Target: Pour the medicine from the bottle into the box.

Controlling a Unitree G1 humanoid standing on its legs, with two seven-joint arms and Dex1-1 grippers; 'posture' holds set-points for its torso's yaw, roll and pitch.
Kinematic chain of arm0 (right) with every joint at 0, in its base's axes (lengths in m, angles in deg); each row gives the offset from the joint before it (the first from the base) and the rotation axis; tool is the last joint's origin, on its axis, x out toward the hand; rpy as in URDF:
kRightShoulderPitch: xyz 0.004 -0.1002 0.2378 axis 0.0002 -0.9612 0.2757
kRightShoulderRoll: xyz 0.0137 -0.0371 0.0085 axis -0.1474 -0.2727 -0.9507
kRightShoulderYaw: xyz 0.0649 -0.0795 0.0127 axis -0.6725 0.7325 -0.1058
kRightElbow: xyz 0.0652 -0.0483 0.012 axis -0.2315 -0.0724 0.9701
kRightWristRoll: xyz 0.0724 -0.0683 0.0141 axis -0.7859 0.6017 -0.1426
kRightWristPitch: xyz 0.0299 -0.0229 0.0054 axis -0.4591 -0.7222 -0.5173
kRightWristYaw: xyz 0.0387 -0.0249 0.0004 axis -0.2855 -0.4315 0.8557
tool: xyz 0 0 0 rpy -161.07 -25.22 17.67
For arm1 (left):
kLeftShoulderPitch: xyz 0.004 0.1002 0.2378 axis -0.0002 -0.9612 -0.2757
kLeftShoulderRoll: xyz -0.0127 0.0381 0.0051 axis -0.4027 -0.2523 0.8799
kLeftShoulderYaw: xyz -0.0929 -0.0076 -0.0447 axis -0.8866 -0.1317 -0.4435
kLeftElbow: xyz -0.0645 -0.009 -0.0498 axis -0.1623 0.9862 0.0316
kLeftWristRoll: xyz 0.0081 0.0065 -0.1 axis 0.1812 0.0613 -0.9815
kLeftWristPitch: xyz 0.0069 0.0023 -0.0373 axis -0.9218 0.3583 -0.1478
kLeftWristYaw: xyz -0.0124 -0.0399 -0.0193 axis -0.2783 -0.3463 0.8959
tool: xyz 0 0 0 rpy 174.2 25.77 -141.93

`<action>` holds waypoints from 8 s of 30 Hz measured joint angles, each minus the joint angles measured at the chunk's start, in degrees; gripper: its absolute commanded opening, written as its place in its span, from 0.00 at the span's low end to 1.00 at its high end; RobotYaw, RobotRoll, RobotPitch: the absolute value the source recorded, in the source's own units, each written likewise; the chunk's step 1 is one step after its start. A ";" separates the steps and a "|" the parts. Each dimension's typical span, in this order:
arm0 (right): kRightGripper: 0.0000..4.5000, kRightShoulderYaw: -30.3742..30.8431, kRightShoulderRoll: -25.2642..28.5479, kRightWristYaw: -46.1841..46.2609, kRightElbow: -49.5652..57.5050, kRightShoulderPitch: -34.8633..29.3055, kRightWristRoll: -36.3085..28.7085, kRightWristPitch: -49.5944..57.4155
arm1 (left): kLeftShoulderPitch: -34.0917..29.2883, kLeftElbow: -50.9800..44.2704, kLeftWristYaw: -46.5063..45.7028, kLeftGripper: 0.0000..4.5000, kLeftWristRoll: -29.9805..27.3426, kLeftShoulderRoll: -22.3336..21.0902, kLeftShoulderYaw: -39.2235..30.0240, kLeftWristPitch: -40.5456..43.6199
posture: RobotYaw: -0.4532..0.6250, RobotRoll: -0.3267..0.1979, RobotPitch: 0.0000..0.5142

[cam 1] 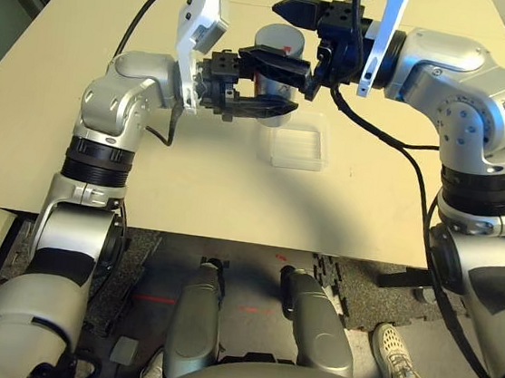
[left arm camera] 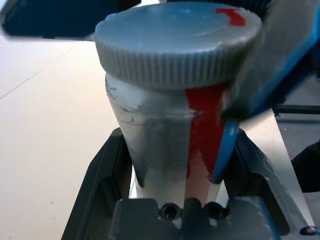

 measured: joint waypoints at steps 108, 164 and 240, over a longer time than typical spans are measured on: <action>0.57 2.28 -3.80 3.13 -2.36 1.05 2.93 2.34 | -0.59 8.76 -0.14 0.61 5.11 1.47 -1.08 -7.63 | 0.39 0.62 0.42; 1.00 -11.28 -8.67 26.28 -45.98 -12.90 23.23 -37.19 | 7.64 49.33 -33.32 0.61 19.32 8.99 -6.41 -33.18 | 0.43 0.62 0.39; 1.00 4.79 15.29 4.23 12.05 -24.13 7.47 21.47 | 18.90 60.75 -44.90 0.61 24.22 15.88 -12.46 -23.32 | 0.38 0.62 0.37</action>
